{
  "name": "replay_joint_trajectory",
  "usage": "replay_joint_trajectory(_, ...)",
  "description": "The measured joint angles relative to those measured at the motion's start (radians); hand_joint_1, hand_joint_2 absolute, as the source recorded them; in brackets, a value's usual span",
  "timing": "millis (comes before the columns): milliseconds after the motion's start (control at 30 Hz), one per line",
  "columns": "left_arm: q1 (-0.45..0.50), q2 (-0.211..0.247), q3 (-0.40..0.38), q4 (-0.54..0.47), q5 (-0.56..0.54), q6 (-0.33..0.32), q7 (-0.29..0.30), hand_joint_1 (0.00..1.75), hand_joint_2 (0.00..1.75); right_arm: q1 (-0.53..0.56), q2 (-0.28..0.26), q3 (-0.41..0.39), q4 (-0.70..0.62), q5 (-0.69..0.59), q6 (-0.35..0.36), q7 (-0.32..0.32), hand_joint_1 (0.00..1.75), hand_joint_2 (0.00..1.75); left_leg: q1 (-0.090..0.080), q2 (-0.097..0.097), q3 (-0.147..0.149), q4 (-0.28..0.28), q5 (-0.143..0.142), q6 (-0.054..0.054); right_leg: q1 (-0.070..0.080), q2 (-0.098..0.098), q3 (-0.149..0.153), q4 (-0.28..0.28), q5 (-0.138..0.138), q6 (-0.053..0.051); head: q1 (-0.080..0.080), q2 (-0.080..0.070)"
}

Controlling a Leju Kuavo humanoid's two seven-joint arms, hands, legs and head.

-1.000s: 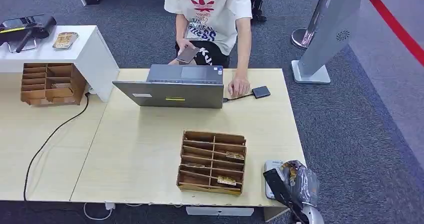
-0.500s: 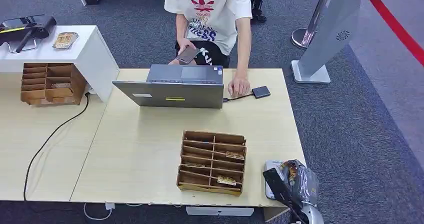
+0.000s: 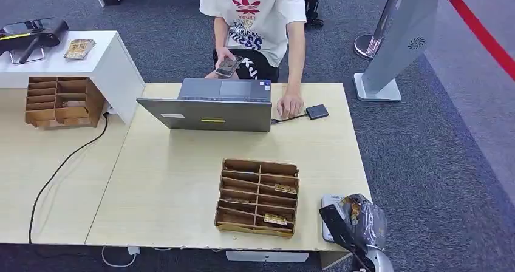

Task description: Pass the card to the sensor for recognition and then transmit it.

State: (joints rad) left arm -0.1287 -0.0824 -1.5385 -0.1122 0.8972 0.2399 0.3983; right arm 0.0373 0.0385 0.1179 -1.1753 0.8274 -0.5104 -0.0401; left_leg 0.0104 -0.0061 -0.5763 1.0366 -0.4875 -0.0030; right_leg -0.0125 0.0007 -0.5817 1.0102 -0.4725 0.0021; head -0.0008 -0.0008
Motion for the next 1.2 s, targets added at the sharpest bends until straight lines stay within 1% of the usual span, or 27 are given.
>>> replay_joint_trajectory(500,0.0,0.0,0.0,0.0,-0.002,-0.002,0.001,0.0,1.75,0.005,0.0,0.0,0.0,0.001,-0.002,0.0,1.75,1.75,0.0,0.0,0.0,0.0,0.0,0.0,0.0,0.0,0.0,0.0,0.0,0.0,0.0,0.0)
replay_joint_trajectory(933,0.0,0.0,0.0,0.0,-0.011,-0.015,0.024,0.0,1.75,0.023,0.003,0.0,-0.011,0.009,-0.001,0.01,1.75,1.75,0.0,0.0,0.001,0.0,0.0,0.0,0.0,0.0,0.001,0.0,0.0,0.0,0.0,0.0)
replay_joint_trajectory(1100,0.003,0.0,0.0,0.0,-0.017,-0.017,0.033,0.0,1.75,0.058,0.01,0.0,-0.054,-0.021,-0.002,-0.018,1.75,1.75,0.0,0.0,0.001,0.0,0.0,0.0,0.0,0.0,0.001,0.0,0.0,0.0,0.0,0.0)
replay_joint_trajectory(1200,0.003,0.0,0.0,0.0,-0.008,-0.016,0.032,0.0,1.75,0.084,0.018,0.0,-0.105,-0.057,-0.021,-0.058,1.75,1.75,0.0,0.0,0.0,0.0,0.0,0.0,0.0,0.0,0.0,0.0,0.0,0.0,0.0,0.0)
